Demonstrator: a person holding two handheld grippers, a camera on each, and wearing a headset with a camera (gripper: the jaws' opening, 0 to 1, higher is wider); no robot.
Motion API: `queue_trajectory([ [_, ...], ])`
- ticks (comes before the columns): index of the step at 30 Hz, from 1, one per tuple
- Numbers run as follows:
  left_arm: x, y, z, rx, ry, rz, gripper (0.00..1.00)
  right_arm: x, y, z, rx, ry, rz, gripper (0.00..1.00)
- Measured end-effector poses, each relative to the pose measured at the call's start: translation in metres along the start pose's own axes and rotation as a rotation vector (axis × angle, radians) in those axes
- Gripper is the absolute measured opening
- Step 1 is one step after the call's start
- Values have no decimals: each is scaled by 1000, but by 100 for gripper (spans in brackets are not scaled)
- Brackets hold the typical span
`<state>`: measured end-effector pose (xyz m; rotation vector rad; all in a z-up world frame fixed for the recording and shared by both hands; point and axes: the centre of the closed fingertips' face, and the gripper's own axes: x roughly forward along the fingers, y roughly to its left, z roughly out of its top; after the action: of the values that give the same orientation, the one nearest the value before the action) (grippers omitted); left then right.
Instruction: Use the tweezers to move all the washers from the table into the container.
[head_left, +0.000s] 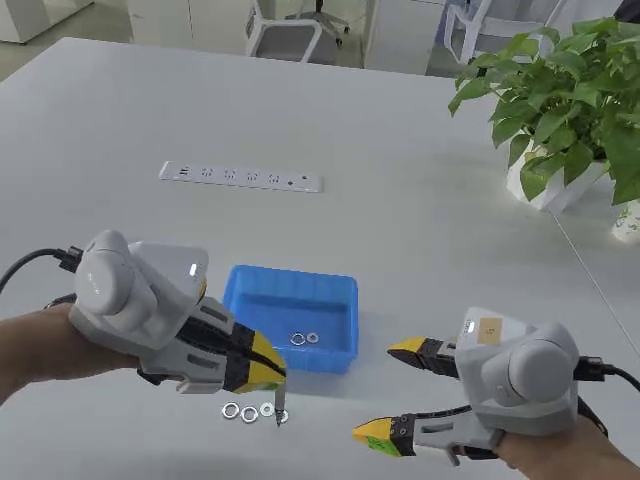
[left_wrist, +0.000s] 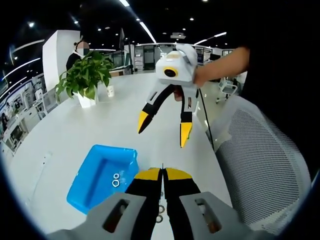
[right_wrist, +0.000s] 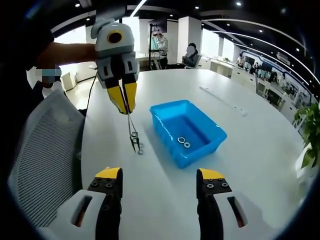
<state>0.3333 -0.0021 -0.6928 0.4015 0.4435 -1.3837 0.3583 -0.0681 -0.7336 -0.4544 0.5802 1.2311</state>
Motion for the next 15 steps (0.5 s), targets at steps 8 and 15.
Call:
queue_trajectory([
  [8, -1, -1, 5, -4, -12, 3, 5, 1, 1, -2, 3, 4, 6, 61],
  [15, 0, 3, -1, -3, -4, 1, 5, 2, 1, -2, 3, 6, 8, 60],
])
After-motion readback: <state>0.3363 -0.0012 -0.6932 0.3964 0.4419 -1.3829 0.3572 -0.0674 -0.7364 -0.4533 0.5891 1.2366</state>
